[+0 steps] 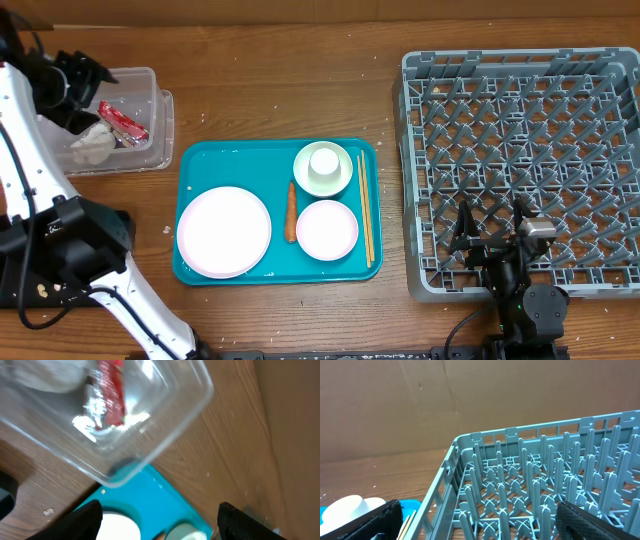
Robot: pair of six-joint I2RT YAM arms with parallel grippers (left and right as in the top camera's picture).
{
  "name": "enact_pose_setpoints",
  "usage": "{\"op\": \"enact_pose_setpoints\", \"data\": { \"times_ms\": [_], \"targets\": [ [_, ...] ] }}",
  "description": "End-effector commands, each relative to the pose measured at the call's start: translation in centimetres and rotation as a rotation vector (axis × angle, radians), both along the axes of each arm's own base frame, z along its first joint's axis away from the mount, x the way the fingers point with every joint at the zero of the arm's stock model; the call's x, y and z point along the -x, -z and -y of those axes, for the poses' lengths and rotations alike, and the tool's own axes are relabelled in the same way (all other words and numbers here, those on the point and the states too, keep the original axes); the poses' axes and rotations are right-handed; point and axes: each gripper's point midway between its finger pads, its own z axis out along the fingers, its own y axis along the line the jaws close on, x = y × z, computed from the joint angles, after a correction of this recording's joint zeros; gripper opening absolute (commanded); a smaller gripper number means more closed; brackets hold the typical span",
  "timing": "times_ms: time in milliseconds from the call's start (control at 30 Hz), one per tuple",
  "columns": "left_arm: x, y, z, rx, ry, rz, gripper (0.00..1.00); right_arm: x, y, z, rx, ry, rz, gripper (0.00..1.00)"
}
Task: Sort waste into correct bins and load items into the dishwasher
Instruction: 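Carry the red wrapper left and drop it into the clear bin, then move the left gripper back over the teal tray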
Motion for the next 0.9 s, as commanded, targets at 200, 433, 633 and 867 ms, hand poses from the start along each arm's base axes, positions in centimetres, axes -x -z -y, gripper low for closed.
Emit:
{"op": "enact_pose_setpoints", "data": {
  "times_ms": [200,433,633,867],
  "targets": [
    [3.3,-5.2,10.5,-0.141,0.386,0.03,0.8,0.0,0.1,0.1,0.006,0.007,0.008,1.0],
    [3.8,-2.7,16.7,-0.215,0.521,-0.074,0.82,0.0,0.1,0.1,0.006,0.007,0.008,1.0],
    [4.3,-2.6,20.3,-0.232,0.607,-0.071,0.82,0.0,0.1,0.1,0.006,0.007,0.008,1.0],
    [5.1,-1.8,22.6,-0.23,0.674,-0.093,0.86,0.0,0.1,0.1,0.006,0.007,0.008,1.0]
  ]
}}
